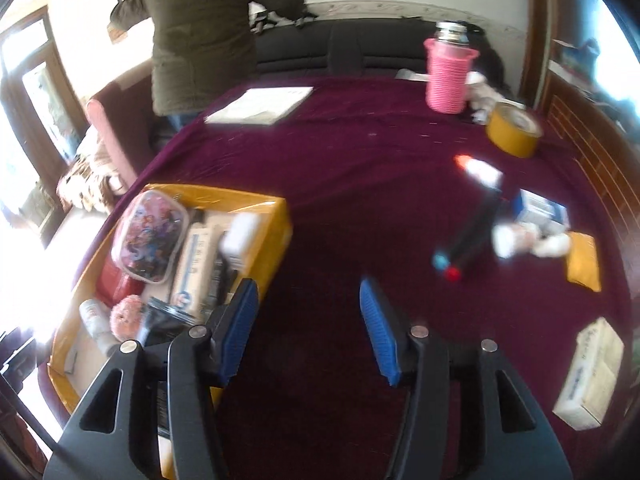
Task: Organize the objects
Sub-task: 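Move the left gripper to the two black markers and grasp them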
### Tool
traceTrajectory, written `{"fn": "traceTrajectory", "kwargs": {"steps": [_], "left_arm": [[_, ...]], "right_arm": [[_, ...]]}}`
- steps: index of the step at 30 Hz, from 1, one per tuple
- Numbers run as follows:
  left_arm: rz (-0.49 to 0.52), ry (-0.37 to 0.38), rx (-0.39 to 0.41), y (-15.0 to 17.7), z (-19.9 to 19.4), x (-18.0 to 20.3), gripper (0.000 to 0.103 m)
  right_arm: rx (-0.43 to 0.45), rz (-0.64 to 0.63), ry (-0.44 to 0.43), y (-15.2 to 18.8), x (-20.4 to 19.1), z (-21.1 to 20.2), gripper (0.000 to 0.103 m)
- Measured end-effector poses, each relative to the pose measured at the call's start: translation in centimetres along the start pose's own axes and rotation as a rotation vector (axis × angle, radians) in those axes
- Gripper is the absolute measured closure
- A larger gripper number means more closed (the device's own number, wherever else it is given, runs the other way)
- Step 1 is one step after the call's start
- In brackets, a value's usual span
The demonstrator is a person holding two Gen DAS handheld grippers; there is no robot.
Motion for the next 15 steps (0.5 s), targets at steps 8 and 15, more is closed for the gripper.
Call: {"fn": "traceTrajectory", "kwargs": {"steps": [8, 15], "left_arm": [[0.079, 0.160, -0.125, -0.1, 3.5, 11.0, 0.034], [0.185, 0.138, -0.153, -3.5, 9.6, 19.2, 0.034]], "right_arm": [[0.081, 0.228, 0.090, 1.6, 14.3, -4.0, 0.048], [0.177, 0.457, 0.077, 1.4, 25.5, -5.6, 0.047]]}}
Point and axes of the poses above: each gripper's, at about its wrist camera, not at the fingertips, and z roughly the way its jaws point, x to its right, y to its underside, the point moved 10 cm from there along z, roughly the way its jaws point, and after that the axes turned 5 degrees about -x, right-handed, at the moved point
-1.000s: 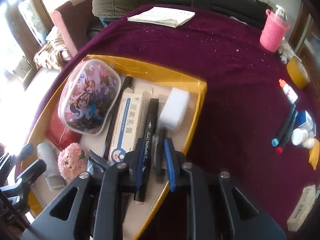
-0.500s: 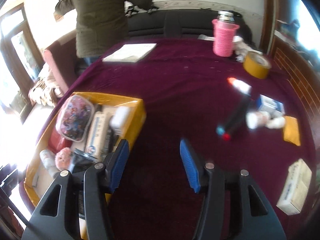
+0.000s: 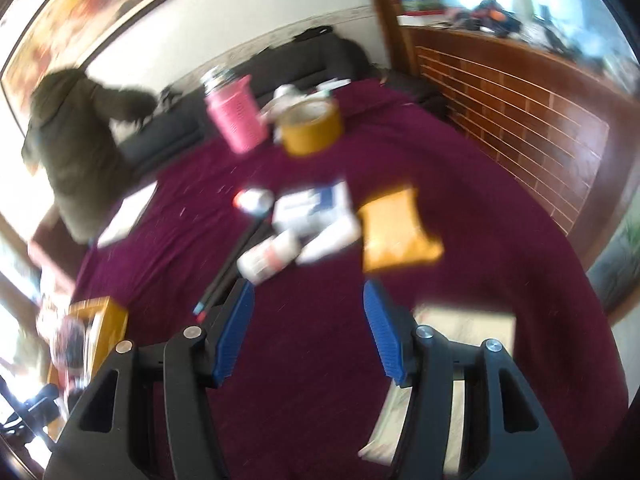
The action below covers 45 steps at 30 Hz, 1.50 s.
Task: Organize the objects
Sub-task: 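Move the left gripper to the two black markers and grasp them, then hold the markers with the left gripper while the right gripper grasps one marker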
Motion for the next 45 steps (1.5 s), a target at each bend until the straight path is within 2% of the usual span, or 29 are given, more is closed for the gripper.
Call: {"fn": "traceTrajectory", "kwargs": {"steps": [5, 8, 10, 12, 14, 17, 19, 22, 23, 28, 31, 33, 35, 37, 40, 43, 45], "left_arm": [[0.078, -0.020, -0.015, -4.5, 7.0, 3.1, 0.034], [0.087, -0.026, -0.063, -5.9, 11.4, 4.1, 0.035], [0.120, -0.033, -0.084, -6.5, 13.8, 4.9, 0.035], [0.178, -0.035, -0.101, -6.8, 15.7, 5.9, 0.035], [0.250, -0.064, -0.120, -6.7, 17.5, 6.7, 0.035], [0.281, -0.114, -0.150, -6.5, 19.6, 6.9, 0.035], [0.281, -0.130, -0.121, -6.7, 19.6, 7.3, 0.038], [0.271, -0.101, -0.129, -6.0, 18.8, 7.7, 0.077], [0.261, -0.101, -0.142, -5.3, 18.3, 7.5, 0.078], [0.251, -0.074, -0.159, -1.2, 14.8, 6.7, 0.078], [0.215, -0.016, -0.214, 2.3, 12.3, 6.5, 0.078], [0.196, 0.029, -0.220, 3.9, 10.8, 6.5, 0.074], [0.161, 0.047, -0.201, 4.2, 9.7, 5.9, 0.055], [0.117, 0.031, -0.167, 3.2, 9.4, 4.9, 0.054], [0.068, 0.060, -0.160, 2.4, 9.7, 4.4, 0.054], [0.158, -0.011, -0.174, 2.6, 10.8, 4.8, 0.054], [0.209, -0.031, -0.151, 2.8, 10.5, 5.1, 0.055]], "right_arm": [[0.059, 0.061, -0.050, -3.5, 1.9, 0.3, 0.046], [0.095, 0.066, -0.064, -5.4, 2.6, 1.0, 0.046], [0.109, 0.070, -0.076, -5.8, 2.9, 1.1, 0.045], [0.112, 0.073, -0.084, -5.5, 3.3, 1.4, 0.040], [0.086, 0.084, -0.079, -4.9, 4.1, 1.9, 0.039], [0.072, 0.111, -0.102, -4.9, 4.7, 2.1, 0.039], [0.093, 0.108, -0.098, -5.0, 4.7, 1.6, 0.039], [0.105, 0.093, -0.067, -4.9, 4.6, 1.5, 0.039], [0.101, 0.091, -0.067, -4.8, 4.5, 1.6, 0.039], [0.113, 0.064, -0.044, -4.6, 4.2, 1.5, 0.039], [0.115, 0.046, -0.031, -4.5, 4.0, 1.4, 0.039], [0.113, 0.038, -0.032, -4.4, 3.7, 1.4, 0.039], [0.115, 0.034, -0.034, -4.3, 3.5, 1.4, 0.039], [0.117, 0.028, -0.037, -4.2, 3.4, 1.3, 0.039], [0.125, 0.009, -0.028, -4.0, 3.1, 1.2, 0.039], [0.138, -0.007, -0.024, -3.9, 2.7, 0.9, 0.039], [0.146, -0.026, -0.014, -3.9, 2.4, 0.8, 0.039]]}}
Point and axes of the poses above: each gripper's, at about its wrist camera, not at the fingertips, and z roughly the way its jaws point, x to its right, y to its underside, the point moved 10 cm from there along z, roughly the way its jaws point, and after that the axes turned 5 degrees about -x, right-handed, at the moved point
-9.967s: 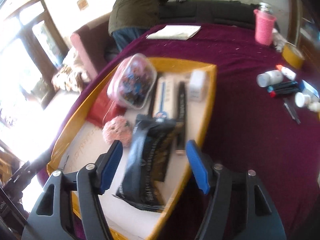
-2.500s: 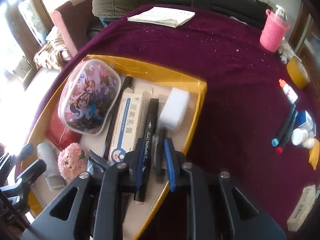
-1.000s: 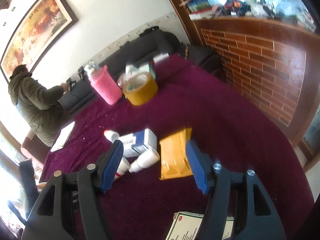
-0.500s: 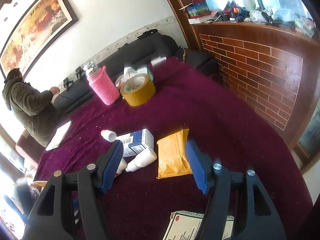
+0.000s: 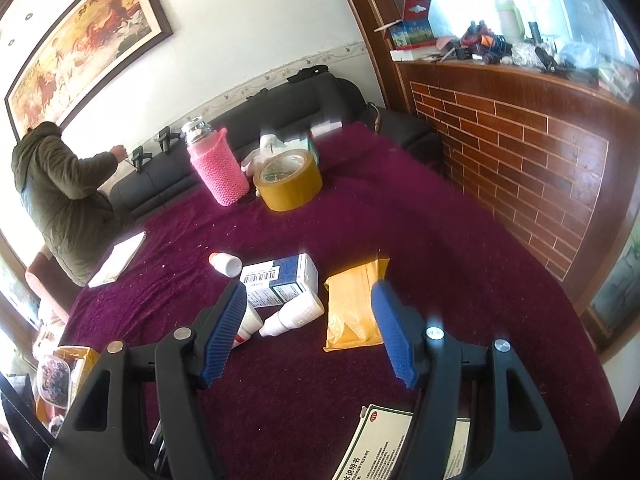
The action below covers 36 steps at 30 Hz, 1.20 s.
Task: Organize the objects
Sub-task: 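Hold the markers with the left gripper while the right gripper grasps one marker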
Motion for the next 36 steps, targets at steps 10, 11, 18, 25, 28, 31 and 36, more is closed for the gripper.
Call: {"fn": "traceTrajectory", "kwargs": {"steps": [10, 11, 18, 25, 28, 31, 36], "left_arm": [[0.073, -0.128, -0.015, 0.4, 0.9, -1.0, 0.059], [0.083, -0.132, -0.014, 0.4, 0.9, -0.7, 0.059], [0.098, -0.152, 0.018, -0.7, 1.7, 0.5, 0.059], [0.002, -0.043, 0.015, 0.4, 0.0, 1.0, 0.090], [-0.059, 0.004, 0.080, 1.5, -3.2, 0.4, 0.090], [-0.095, 0.041, 0.161, 2.8, -7.2, -0.5, 0.090], [-0.114, 0.048, 0.250, 5.6, -12.9, -2.1, 0.090]], "right_arm": [[0.000, -0.044, -0.003, 0.3, -1.3, 0.0, 0.038], [-0.002, -0.050, -0.003, 0.4, -1.4, 0.1, 0.038], [-0.016, -0.093, 0.002, 1.3, -2.6, 0.4, 0.038], [0.016, -0.178, 0.031, 1.8, -4.0, 0.2, 0.038], [0.046, -0.235, 0.044, 2.0, -5.0, 0.0, 0.038], [0.090, -0.319, 0.067, 2.7, -6.5, -0.3, 0.038], [-0.126, -0.289, -0.076, 6.4, -9.1, 0.2, 0.038]]}}
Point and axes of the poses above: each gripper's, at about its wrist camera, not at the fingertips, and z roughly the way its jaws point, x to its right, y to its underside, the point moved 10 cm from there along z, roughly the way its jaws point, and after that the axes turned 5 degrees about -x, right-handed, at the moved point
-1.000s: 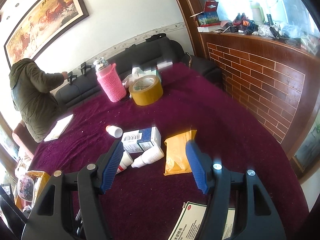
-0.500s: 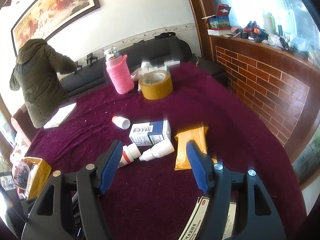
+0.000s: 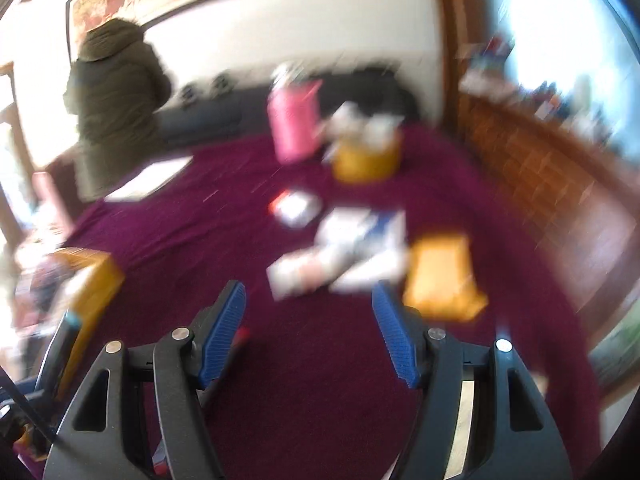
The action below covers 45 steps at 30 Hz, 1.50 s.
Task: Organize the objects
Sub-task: 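Hold the markers with the left gripper while the right gripper grasps one marker, then lower the black markers into the yellow box and open both grippers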
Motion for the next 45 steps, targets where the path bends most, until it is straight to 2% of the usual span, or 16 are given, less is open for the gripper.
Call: {"fn": "traceTrajectory", "kwargs": {"steps": [4, 10, 12, 13, 14, 16, 17, 23, 29, 33, 37, 41, 45], "left_arm": [[-0.013, -0.007, 0.052, 1.2, -3.0, -1.9, 0.090], [-0.069, -0.042, 0.084, 3.1, -5.2, -5.8, 0.090], [-0.097, -0.056, 0.089, 3.7, -5.9, -7.4, 0.090], [-0.109, -0.061, 0.091, 4.1, -6.2, -8.1, 0.090], [-0.126, -0.068, 0.095, 4.4, -6.5, -9.0, 0.090], [-0.153, -0.072, 0.098, 5.0, -6.9, -10.3, 0.090], [-0.174, -0.074, 0.101, 5.4, -7.2, -11.3, 0.090], [-0.266, -0.074, 0.122, 6.9, -8.2, -14.9, 0.090], [-0.312, -0.133, 0.132, 7.8, -9.1, -18.1, 0.090], [-0.330, -0.218, 0.124, 8.3, -9.8, -20.5, 0.090], [-0.366, -0.272, 0.082, 8.9, -9.6, -22.7, 0.090], [-0.431, -0.307, 0.014, 10.2, -8.5, -24.3, 0.090], [-0.535, -0.305, -0.037, 11.0, -7.3, -26.5, 0.090]], "right_arm": [[-0.133, 0.040, -0.093, 2.8, -2.8, 0.8, 0.038], [-0.292, -0.040, 0.018, 6.6, -6.0, 4.8, 0.038], [-0.306, -0.071, 0.087, 7.6, -6.5, 6.0, 0.049], [-0.292, -0.092, 0.143, 7.8, -6.4, 6.2, 0.060], [-0.268, -0.104, 0.161, 7.7, -6.6, 6.0, 0.078], [-0.261, -0.094, 0.130, 8.0, -7.3, 5.7, 0.089], [-0.267, -0.078, 0.113, 8.1, -7.3, 5.5, 0.091], [-0.268, 0.023, -0.048, 8.4, -7.6, 4.0, 0.091], [-0.224, 0.045, -0.163, 7.7, -9.7, 0.6, 0.091], [-0.207, 0.029, -0.254, 6.8, -12.7, -1.5, 0.091], [-0.232, 0.011, -0.353, 6.4, -16.3, -2.4, 0.091], [-0.292, -0.019, -0.464, 7.2, -21.5, -2.5, 0.090], [-0.374, -0.050, -0.564, 8.5, -27.2, -1.8, 0.090]]}}
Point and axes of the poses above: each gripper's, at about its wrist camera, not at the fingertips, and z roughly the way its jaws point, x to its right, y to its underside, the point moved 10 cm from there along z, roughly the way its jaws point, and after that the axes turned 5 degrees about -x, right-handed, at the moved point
